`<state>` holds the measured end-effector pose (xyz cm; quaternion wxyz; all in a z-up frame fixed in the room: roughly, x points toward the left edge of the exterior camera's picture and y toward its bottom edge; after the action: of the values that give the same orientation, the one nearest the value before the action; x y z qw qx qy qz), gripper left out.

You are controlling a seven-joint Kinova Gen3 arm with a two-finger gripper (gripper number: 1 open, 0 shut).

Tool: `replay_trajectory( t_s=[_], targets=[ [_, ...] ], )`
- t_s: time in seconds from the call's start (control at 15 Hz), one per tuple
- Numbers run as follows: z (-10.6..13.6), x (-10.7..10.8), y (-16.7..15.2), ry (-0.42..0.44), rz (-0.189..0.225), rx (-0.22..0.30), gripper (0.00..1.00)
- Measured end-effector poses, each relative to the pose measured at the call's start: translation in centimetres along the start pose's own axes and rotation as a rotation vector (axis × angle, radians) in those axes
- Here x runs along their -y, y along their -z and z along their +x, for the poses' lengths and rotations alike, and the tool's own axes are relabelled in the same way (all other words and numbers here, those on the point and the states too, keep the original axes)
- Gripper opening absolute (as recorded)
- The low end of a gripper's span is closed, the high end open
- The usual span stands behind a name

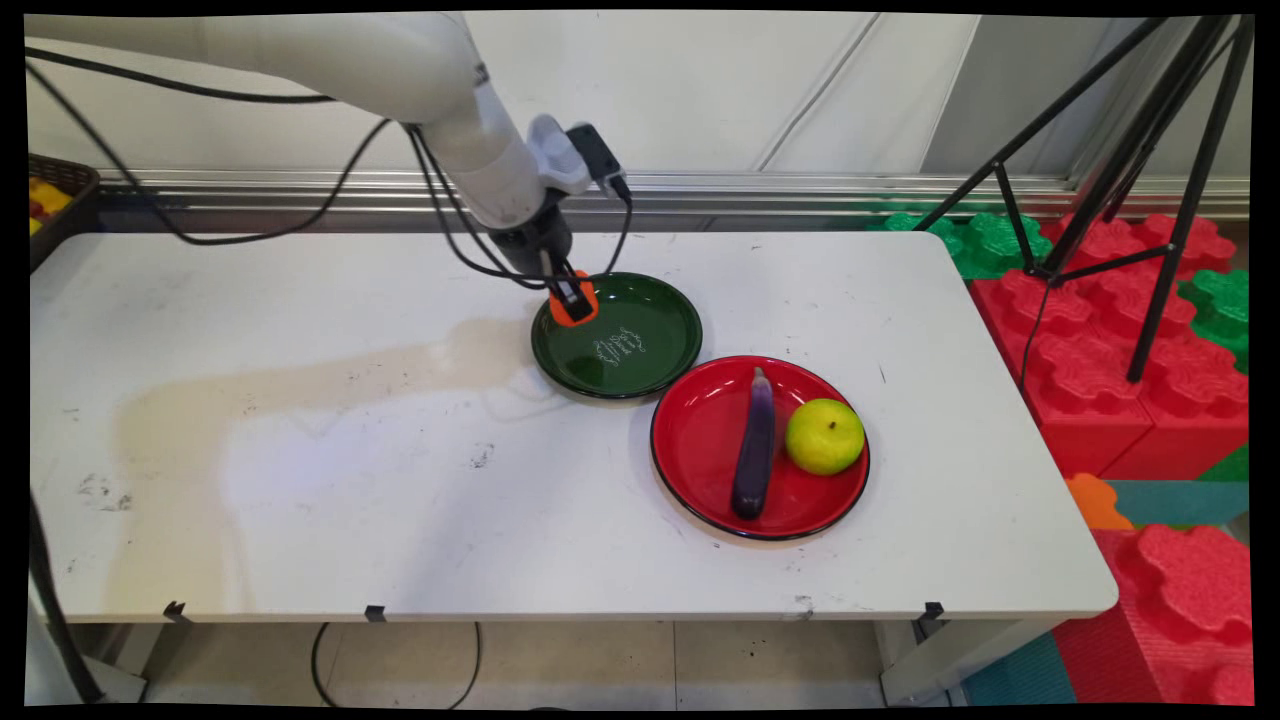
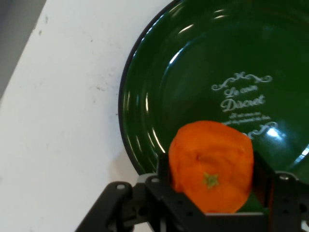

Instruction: Place the picked object on the table

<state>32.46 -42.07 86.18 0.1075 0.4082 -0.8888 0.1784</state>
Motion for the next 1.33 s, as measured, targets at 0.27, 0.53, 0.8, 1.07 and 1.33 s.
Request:
replay_trajectory(
  t_s=[0.27, 0.53, 0.8, 1.07, 1.33],
  targets=[
    [-2.0, -1.4, 3.8, -0.053, -0.015, -0.030, 0.00],
    [-5.1, -3.9, 7.1, -0.123, -0.055, -0.028, 0.00],
    [-7.4, -7.1, 8.4, -0.151, -0.103, -0.009, 0.00],
    [-8.1, -10.0, 7.8, -0.152, -0.125, -0.002, 0.00],
    [-8.1, -12.3, 6.0, -0.162, -0.138, -0.007, 0.00]
  ],
)
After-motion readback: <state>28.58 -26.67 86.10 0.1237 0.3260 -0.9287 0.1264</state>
